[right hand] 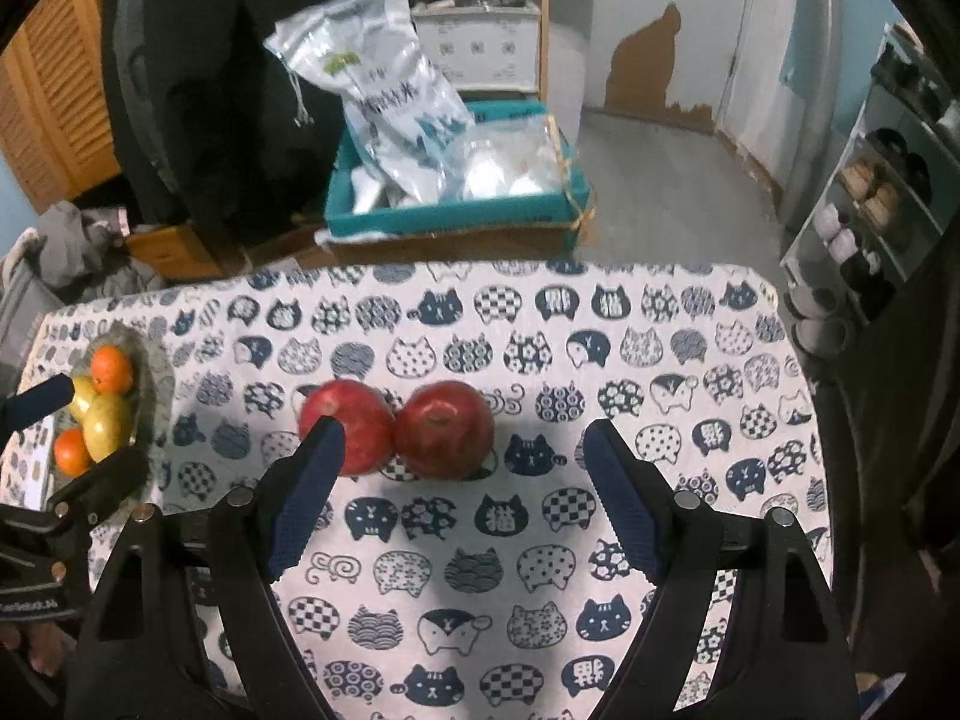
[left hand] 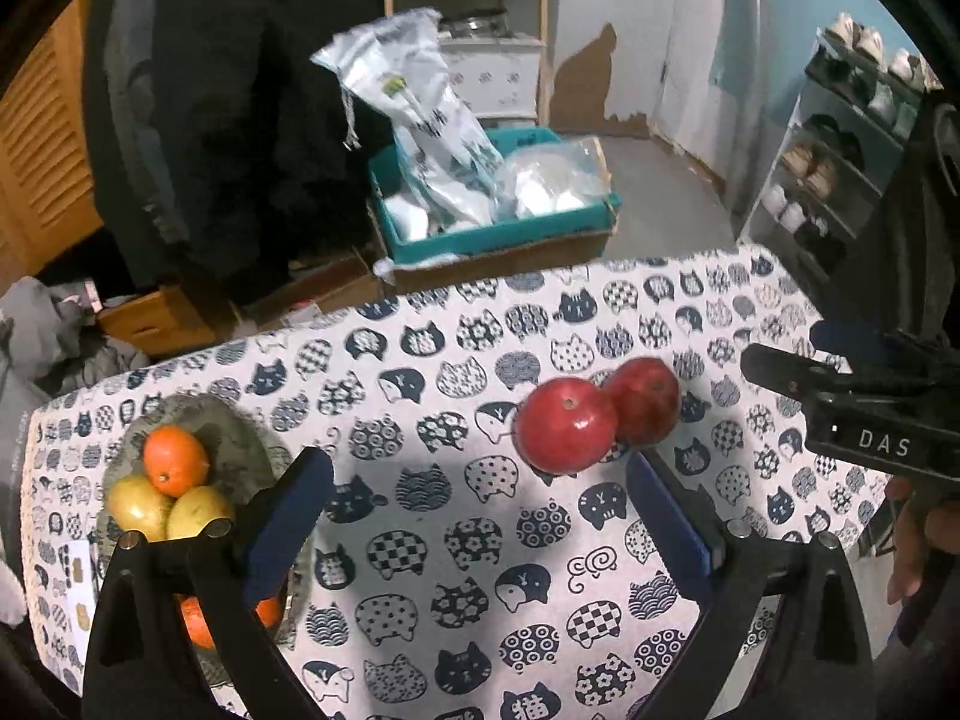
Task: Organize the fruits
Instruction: 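Move the left tool toward one red apple while the right tool approaches the other, then close the left tool on a red apple while the right tool closes on the other apple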
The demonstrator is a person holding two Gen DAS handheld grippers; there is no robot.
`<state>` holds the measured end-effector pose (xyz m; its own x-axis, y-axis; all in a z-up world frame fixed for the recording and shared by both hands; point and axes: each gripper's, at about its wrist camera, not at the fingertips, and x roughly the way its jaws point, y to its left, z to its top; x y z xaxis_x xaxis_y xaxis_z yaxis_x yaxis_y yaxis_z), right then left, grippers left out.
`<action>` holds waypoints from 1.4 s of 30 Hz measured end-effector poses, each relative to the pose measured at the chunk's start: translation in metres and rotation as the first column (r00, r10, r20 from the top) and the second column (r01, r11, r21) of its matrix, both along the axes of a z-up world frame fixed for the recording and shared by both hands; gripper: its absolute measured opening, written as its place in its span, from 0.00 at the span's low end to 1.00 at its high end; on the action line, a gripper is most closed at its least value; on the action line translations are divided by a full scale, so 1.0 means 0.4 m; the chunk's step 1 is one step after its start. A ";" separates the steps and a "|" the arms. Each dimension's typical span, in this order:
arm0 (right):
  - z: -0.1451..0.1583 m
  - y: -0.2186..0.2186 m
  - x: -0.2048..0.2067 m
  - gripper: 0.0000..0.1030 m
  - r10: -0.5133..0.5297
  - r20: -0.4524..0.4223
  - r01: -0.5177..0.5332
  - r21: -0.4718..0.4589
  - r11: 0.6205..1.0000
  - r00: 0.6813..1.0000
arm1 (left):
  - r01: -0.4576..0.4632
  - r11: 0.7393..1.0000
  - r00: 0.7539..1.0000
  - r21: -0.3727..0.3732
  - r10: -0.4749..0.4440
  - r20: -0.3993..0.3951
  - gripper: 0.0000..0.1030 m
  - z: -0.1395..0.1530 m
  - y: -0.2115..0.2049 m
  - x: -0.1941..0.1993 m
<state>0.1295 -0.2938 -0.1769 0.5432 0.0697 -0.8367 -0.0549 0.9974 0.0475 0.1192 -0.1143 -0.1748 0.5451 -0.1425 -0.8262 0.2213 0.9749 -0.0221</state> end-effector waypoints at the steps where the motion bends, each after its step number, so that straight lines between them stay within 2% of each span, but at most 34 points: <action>1: -0.008 -0.003 0.003 0.79 0.000 -0.009 0.000 0.002 1.000 1.000 | 0.004 1.000 1.000 0.005 -0.004 -0.013 0.96 -0.015 -0.007 0.008; 15: -0.166 -0.023 0.075 0.79 -0.007 -0.156 0.011 0.029 1.000 0.988 | 0.004 1.000 0.986 0.019 -0.001 -0.165 0.96 -0.185 -0.055 0.107; 19: -0.199 -0.042 0.090 0.79 -0.025 -0.186 0.033 0.041 0.999 0.982 | 0.019 1.000 0.980 -0.002 -0.019 -0.196 0.96 -0.218 -0.078 0.129; 36: -0.224 -0.091 0.113 0.79 -0.072 -0.198 0.089 0.076 0.993 0.978 | 0.048 0.998 0.966 -0.045 -0.058 -0.252 0.96 -0.315 -0.159 0.192; 42: -0.229 -0.102 0.111 0.79 -0.077 -0.201 0.095 0.079 0.992 0.977 | 0.030 0.995 0.966 -0.093 -0.052 -0.254 0.93 -0.328 -0.153 0.208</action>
<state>0.1740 -0.3344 -0.2685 0.3756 0.1074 -0.9205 0.0499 0.9895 0.1359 0.2022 -0.1754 -0.3061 0.3094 -0.2386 -0.9205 0.2369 0.9568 -0.1684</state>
